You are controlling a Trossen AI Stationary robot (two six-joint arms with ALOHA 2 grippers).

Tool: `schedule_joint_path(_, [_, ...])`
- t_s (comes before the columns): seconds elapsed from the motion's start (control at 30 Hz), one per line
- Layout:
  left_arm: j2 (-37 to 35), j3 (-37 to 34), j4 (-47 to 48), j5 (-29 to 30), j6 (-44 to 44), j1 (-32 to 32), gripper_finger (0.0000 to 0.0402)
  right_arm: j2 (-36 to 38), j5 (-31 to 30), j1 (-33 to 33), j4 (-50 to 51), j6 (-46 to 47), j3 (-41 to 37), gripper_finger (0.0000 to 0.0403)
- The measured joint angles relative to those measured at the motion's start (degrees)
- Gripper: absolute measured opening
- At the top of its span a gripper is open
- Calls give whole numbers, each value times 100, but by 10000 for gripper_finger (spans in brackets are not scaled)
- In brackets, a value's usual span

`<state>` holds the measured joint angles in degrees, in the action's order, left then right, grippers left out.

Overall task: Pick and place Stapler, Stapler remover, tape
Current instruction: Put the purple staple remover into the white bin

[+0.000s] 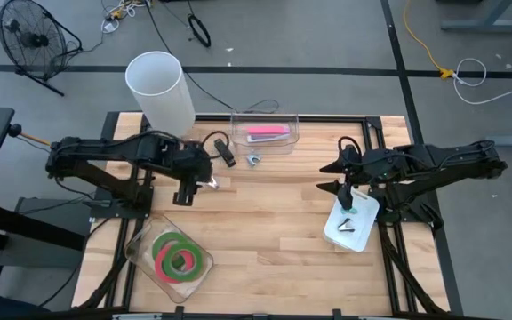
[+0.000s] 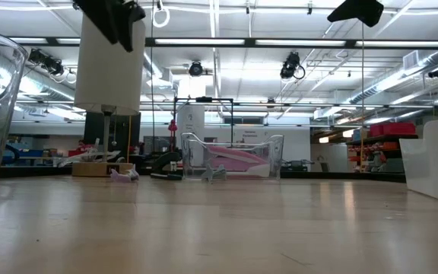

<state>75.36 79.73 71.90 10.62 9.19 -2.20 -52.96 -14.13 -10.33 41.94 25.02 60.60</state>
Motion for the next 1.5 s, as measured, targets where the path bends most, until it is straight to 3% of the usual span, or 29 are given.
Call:
schedule_joint_path(0.17, [-323,-740,-453,307,80,2,215,-3,0,0,-4,2,2,261])
schedule_joint_path(0.6, [-390,-2505,-1877,308,847,268,215,-131,-27,0,-17,152,7,261])
schedule_joint_path(0.9, [-388,-3232,-3055,399,2837,756,215,-431,0,0,-18,150,7,261])
schedule_joint_path(1.03, [-353,-3255,-3454,277,3254,1048,217,-497,1,0,-19,152,7,261])
schedule_joint_path(1.27, [-174,-3259,-3669,-551,3551,1557,274,-499,-135,0,-24,303,7,261])
schedule_joint_path(1.5, [331,-3257,-3808,-576,4298,1775,344,-501,-146,2,-55,301,7,261])
